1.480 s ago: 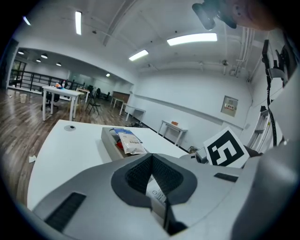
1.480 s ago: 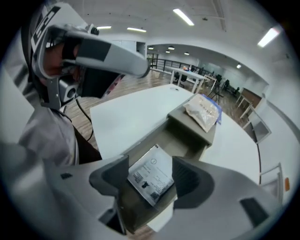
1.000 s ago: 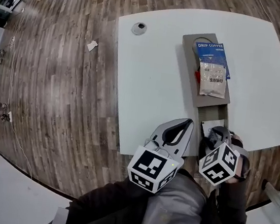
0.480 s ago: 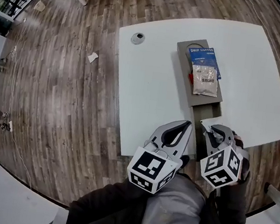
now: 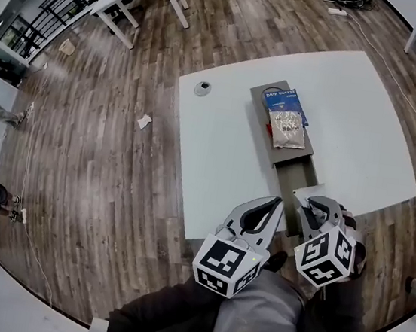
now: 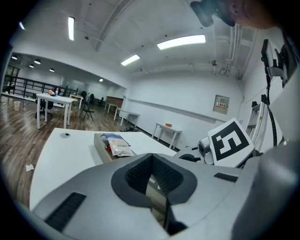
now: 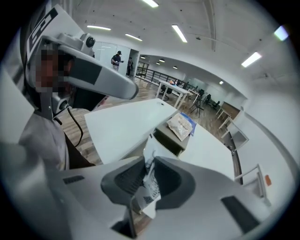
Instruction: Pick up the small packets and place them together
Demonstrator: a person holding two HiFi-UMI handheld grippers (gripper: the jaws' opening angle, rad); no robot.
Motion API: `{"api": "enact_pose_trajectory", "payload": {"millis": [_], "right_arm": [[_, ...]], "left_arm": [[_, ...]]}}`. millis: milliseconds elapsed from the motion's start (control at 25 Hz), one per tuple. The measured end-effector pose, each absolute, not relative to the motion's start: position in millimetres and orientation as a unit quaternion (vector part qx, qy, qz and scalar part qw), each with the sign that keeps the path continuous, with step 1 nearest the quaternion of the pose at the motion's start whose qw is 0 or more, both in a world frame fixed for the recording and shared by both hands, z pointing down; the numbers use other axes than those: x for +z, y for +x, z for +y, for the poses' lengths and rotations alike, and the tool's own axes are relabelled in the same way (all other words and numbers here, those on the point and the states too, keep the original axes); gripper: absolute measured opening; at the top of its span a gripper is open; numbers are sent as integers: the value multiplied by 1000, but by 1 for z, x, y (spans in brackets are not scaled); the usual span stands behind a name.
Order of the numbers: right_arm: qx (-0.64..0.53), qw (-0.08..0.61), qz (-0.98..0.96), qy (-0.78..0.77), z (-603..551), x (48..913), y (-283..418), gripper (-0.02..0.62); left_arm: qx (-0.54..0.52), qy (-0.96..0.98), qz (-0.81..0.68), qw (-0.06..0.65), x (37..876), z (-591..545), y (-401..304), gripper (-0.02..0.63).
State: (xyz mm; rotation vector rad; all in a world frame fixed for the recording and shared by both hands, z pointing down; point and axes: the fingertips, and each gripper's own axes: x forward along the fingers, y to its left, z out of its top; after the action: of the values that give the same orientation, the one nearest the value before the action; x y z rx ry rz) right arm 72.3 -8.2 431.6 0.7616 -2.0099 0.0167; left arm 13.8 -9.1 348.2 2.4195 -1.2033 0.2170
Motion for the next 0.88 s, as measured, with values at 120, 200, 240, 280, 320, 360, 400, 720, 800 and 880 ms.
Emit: {"api": "enact_pose_trajectory", "payload": {"millis": [120, 200, 240, 280, 320, 360, 400, 720, 800, 880], "right_arm": [[10, 471, -824, 315, -6, 428, 73, 67], [12, 466, -826, 318, -10, 424, 71, 67], [12, 461, -828, 319, -14, 421, 70, 67], [13, 455, -831, 320, -19, 418, 67, 67], [13, 449, -834, 321, -24, 415, 64, 67], [12, 443, -837, 322, -31, 412, 60, 67], [10, 438, -839, 323, -39, 410, 57, 67], [-2, 415, -852, 320, -132, 398, 25, 69], [-7, 417, -850, 321, -157, 395, 17, 71], [-9, 422, -849, 317, -177, 397, 9, 72]], "left_arm": [[76, 872, -433, 214, 346, -7, 13, 3], [75, 873, -432, 214, 345, -10, 12, 3], [75, 873, -432, 214, 345, -13, 10, 3], [76, 873, -433, 214, 345, -16, 8, 3], [78, 872, -433, 213, 345, -21, 5, 3], [80, 872, -434, 212, 346, -26, 2, 3], [82, 871, -436, 211, 346, -32, -2, 3], [81, 866, -444, 217, 360, -83, -36, 3], [79, 861, -451, 224, 364, -95, -48, 3], [77, 853, -460, 234, 370, -105, -59, 3]]}}
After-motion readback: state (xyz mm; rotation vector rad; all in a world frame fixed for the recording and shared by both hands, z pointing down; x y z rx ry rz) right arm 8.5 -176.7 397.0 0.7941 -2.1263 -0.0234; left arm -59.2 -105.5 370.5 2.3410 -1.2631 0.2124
